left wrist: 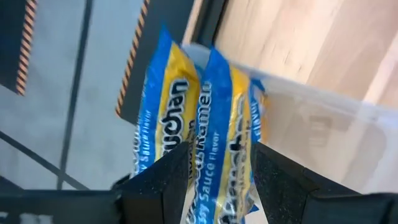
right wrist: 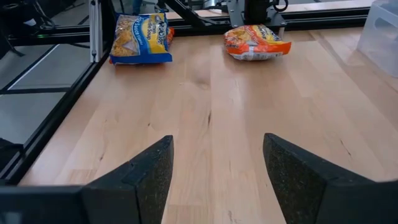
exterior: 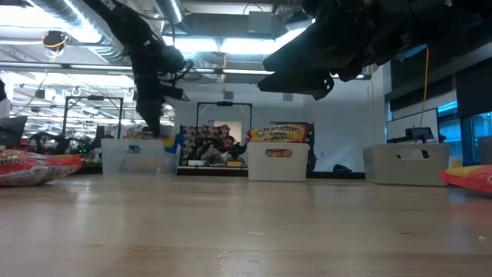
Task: Sort Maruchan noodles
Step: Put the blue noodle pack into the transparent bin
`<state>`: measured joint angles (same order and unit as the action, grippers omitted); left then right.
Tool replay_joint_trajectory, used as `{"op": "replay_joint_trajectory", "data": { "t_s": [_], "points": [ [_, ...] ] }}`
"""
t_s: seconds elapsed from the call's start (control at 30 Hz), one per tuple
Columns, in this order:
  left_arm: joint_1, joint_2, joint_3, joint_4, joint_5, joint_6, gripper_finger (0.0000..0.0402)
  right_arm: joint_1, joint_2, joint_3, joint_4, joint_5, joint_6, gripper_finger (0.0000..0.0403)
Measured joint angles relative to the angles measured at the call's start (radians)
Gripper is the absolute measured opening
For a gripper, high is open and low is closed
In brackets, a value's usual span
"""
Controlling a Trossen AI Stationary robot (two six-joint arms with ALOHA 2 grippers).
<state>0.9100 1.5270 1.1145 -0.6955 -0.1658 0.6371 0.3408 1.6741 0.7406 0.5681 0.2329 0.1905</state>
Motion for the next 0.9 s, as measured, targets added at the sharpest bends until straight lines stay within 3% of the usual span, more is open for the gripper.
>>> {"op": "replay_joint_trajectory", "data": {
  "t_s": [0.17, 0.4, 0.63, 0.9],
  "points": [
    [-0.033, -0.12, 0.001, -0.009, 0.046, -0.044, 0.0164, 0.0, 0.0, 0.0, 0.0, 0.0, 0.0, 0.0232],
    [-0.184, -0.288, 0.001, -0.07, 0.266, -0.188, 0.0164, 0.002, 0.0, 0.0, 0.015, -0.024, 0.047, 0.0232],
    [-0.536, -0.371, 0.001, -0.116, 0.294, -0.399, 0.0164, 0.063, 0.0, 0.0, 0.064, -0.003, 0.056, 0.0232],
    [-1.011, -0.357, 0.001, -0.146, 0.131, -0.743, 0.0164, 0.162, 0.0, 0.001, 0.079, 0.105, 0.092, 0.0232]
  ]
}}
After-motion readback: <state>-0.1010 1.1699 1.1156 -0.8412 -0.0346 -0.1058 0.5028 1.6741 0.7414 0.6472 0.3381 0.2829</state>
